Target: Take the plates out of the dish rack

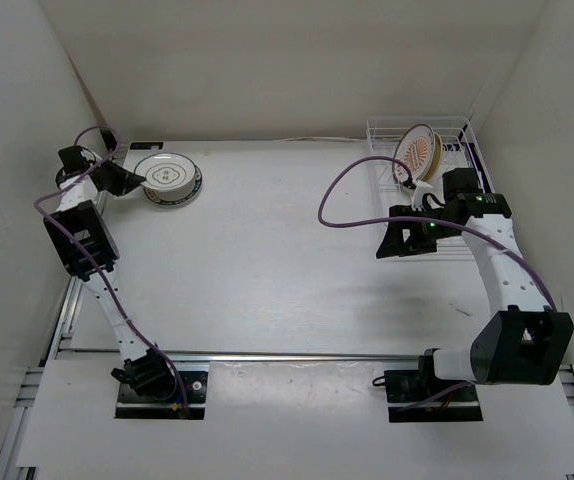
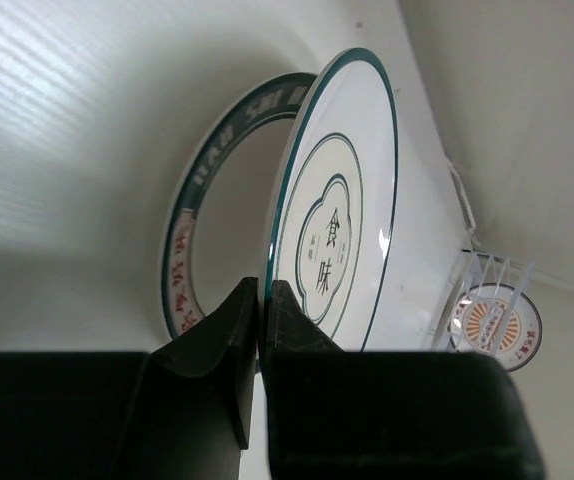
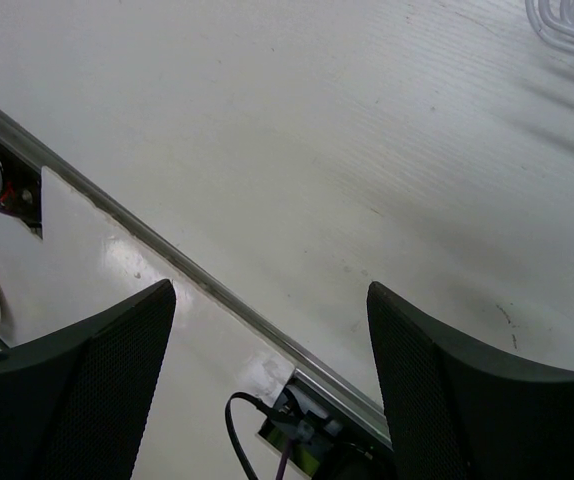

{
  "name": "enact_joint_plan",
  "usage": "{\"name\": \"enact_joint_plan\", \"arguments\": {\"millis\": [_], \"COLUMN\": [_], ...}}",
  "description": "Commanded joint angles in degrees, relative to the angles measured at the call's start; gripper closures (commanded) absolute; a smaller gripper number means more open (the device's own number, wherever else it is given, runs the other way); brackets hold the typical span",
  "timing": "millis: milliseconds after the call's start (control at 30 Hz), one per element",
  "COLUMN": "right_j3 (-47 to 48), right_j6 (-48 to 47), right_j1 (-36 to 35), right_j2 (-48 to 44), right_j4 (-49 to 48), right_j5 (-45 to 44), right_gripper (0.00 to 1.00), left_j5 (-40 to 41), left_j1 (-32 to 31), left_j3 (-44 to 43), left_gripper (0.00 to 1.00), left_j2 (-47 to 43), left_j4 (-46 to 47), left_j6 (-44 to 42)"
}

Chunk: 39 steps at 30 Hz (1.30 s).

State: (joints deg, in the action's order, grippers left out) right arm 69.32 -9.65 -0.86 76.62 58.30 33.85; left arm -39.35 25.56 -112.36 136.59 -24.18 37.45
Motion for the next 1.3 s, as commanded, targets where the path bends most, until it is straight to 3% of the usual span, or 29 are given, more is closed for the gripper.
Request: {"name": "enact_joint_plan", "arguments": {"millis": [0,200,300,467,567,967,1267], "right_j3": [0.47,-0.68,-0.68,-1.20,-1.20,-1.82,-2.87], "right_j6": [-0.90,-0.90,-0.37,0.16,0.16,0.68,1.21], "right_j1": [0.16,0.16,0.16,0.16,0.16,0.16,1.30], "right_j2": [0.02,-0.51,-0.51,-0.51,-0.51,-1.65,-2.79], "right_j4": [-1.09,-1.61,-2.14,-2.66,-2.67,-3.20,-3.72], "right_j5": [1.31,1.31,1.83,1.84,1.84,3.51,4.56], "right_gripper": [0.19,0.19,0.19,0.19,0.19,0.18,0.18], "left_j5": [1.38,1.91,2.62,2.09,1.47,0.95,9.10], "left_j1": [-0.69,-0.69,-0.69,-0.69,-0.69,-1.30,-3.67], "left_j3": [1.43,2.49,3.02,3.02,3.02,3.64,1.61], "left_gripper": [0.89,0.88,0.82,0.48,0.34,0.24,0.24], "left_j2": [0.16,0.78,0.78,0.78,0.78,-2.65,-5.11], "left_j4": [1.16,1.16,1.16,1.16,1.16,1.16,-2.01], "left_j6": [1.75,1.22,0.69,-0.44,-0.97,-3.70,-9.94]}}
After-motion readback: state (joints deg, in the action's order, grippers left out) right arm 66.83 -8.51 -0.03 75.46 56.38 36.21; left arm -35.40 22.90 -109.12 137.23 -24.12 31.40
